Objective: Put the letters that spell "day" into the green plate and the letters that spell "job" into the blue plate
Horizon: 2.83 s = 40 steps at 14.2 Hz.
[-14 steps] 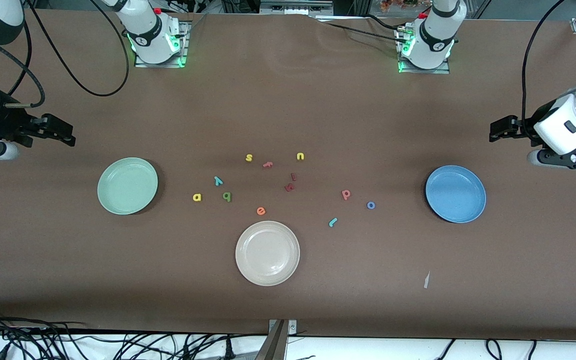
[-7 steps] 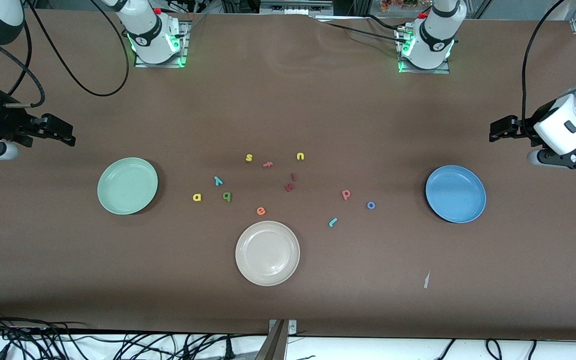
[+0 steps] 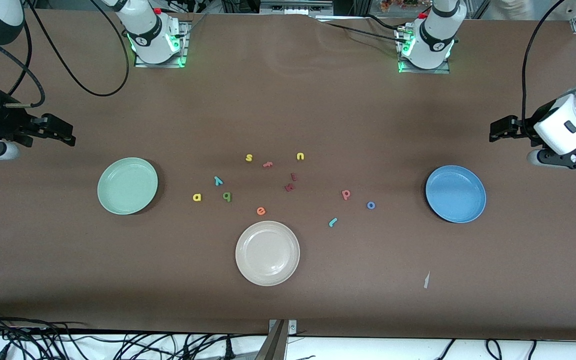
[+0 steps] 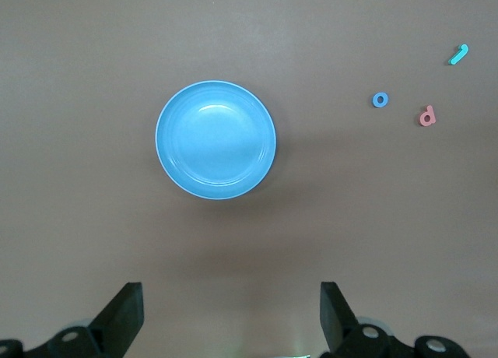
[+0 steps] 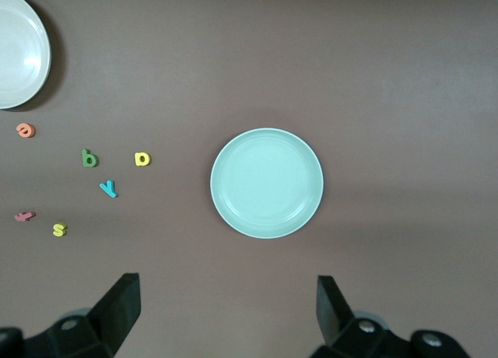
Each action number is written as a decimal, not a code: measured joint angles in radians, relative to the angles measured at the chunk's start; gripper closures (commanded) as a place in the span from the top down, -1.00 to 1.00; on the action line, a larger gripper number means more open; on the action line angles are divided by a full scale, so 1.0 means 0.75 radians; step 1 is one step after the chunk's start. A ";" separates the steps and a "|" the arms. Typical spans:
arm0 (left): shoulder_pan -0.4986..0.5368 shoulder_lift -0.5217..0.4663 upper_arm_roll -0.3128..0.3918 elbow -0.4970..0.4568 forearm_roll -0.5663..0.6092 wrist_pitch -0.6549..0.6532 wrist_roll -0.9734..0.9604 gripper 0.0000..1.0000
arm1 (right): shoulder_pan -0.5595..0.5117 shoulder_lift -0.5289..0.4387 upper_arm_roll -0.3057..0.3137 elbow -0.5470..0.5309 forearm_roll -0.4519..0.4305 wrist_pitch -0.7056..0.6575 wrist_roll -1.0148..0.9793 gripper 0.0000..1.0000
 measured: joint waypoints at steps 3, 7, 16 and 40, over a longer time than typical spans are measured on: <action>0.000 0.000 0.000 0.000 0.000 0.000 0.000 1.00 | 0.000 0.000 0.000 0.000 0.000 0.000 0.000 1.00; 0.000 0.000 0.000 0.000 0.000 0.000 0.000 1.00 | 0.000 0.000 -0.001 0.000 0.000 -0.013 0.000 1.00; 0.000 0.000 0.000 -0.001 0.000 0.000 0.000 1.00 | -0.001 0.000 -0.001 0.000 0.000 -0.033 0.001 1.00; 0.000 0.001 0.000 -0.001 0.000 0.000 0.000 1.00 | -0.001 0.000 -0.001 0.000 0.000 -0.045 0.001 1.00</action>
